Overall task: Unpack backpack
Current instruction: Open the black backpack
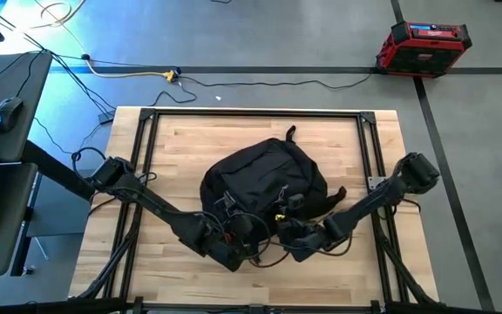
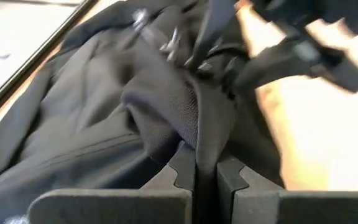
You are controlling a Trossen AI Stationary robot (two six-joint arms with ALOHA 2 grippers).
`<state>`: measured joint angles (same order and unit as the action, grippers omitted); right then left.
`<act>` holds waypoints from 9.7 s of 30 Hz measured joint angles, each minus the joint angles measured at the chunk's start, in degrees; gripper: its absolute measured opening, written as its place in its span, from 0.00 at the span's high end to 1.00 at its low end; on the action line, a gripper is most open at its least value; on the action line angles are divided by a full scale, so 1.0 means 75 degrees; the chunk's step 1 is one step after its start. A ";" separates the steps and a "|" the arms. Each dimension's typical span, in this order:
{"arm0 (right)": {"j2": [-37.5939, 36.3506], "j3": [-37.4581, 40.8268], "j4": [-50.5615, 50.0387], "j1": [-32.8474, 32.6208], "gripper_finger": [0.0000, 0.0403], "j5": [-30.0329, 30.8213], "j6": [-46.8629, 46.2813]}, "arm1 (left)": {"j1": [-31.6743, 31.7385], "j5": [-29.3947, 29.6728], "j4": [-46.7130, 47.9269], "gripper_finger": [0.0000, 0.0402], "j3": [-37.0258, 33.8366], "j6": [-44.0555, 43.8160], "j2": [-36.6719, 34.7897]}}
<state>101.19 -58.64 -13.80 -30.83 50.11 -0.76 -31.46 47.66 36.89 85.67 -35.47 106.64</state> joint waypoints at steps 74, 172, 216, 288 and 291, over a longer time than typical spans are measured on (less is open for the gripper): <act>-0.0871 -0.0325 -0.3182 0.0335 0.62 -0.0777 -0.3858 | -0.0038 -0.1979 -0.2861 0.99 -0.2690 0.0613 -0.0004; -0.1463 0.0479 -0.0163 0.0310 1.00 -0.1685 -0.2886 | -0.0009 -0.2525 -0.6055 0.90 -0.2672 0.1367 0.0581; -0.2288 0.0471 -0.0693 -0.0775 1.00 -0.1815 -0.2466 | 0.0972 -0.2338 -0.3467 0.48 -0.1264 1.1857 0.0765; -0.1119 0.0354 -0.0090 -0.0584 0.60 -0.2114 -0.2208 | 0.0565 0.0487 0.2689 1.00 0.0930 0.0614 0.1931; -0.1104 0.0351 -0.0156 -0.0471 0.55 -0.1731 -0.2065 | 0.0565 0.0480 0.2677 1.00 0.0930 0.0611 0.1940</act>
<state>92.90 -56.01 -14.97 -34.37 37.13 -16.25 -27.22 51.26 56.97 92.64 -30.89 121.19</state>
